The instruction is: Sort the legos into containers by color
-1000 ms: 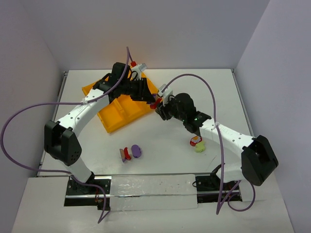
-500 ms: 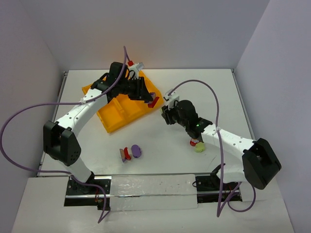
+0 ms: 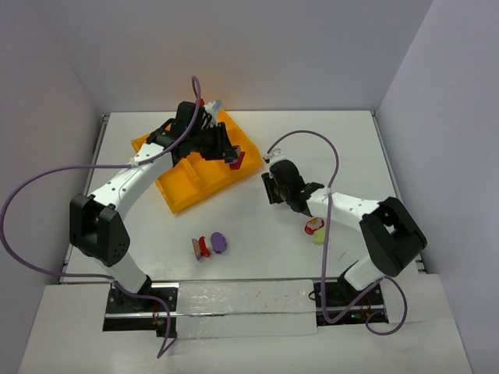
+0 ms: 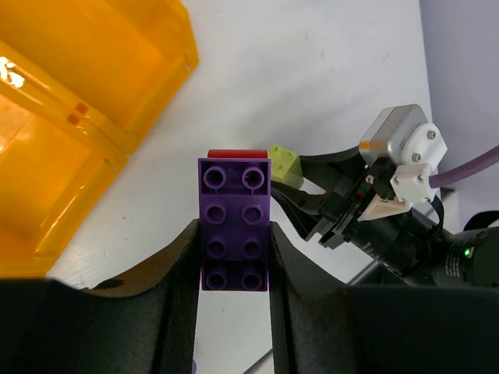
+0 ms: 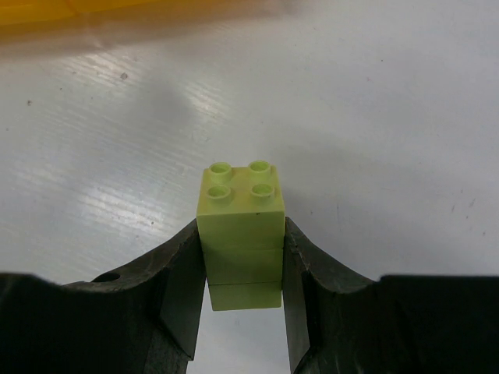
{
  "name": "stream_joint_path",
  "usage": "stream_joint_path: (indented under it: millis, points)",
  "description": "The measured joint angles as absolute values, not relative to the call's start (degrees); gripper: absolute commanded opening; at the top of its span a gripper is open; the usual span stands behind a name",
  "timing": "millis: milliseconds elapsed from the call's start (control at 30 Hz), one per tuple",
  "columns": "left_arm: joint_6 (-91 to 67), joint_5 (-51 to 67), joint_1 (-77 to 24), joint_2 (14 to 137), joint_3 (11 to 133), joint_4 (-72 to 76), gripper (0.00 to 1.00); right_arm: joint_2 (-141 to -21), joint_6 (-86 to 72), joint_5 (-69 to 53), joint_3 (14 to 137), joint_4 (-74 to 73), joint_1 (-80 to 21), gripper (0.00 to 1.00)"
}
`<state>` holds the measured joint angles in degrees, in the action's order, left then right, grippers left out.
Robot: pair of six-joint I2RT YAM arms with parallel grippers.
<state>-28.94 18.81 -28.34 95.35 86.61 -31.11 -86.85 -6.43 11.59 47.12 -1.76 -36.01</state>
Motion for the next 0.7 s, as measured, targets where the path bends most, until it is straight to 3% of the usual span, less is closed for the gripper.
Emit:
stream_joint_path:
  millis: [33,100,300,533,700]
  points:
    - [-29.4,17.8,-28.3,95.4,86.4,-31.1,0.00,-88.0,-6.9,11.9,48.2,-2.6,-36.0,0.29]
    - [-30.2,15.8,-28.3,95.4,85.9,-31.1,0.00,-90.0,-8.1,12.4,50.2,-4.5,-35.9,0.49]
    - [-31.9,12.0,-28.3,95.4,85.0,-30.9,0.00,-93.7,-10.6,13.2,53.3,-7.9,-35.8,0.67]
    - [-32.2,11.7,-28.3,95.7,84.8,-30.4,0.00,-91.6,-11.3,13.7,54.4,-12.3,-35.8,0.68]
    - [-32.7,12.2,-28.3,95.9,83.3,-29.1,0.00,-81.3,-11.7,11.9,55.0,-12.4,-35.8,0.68]
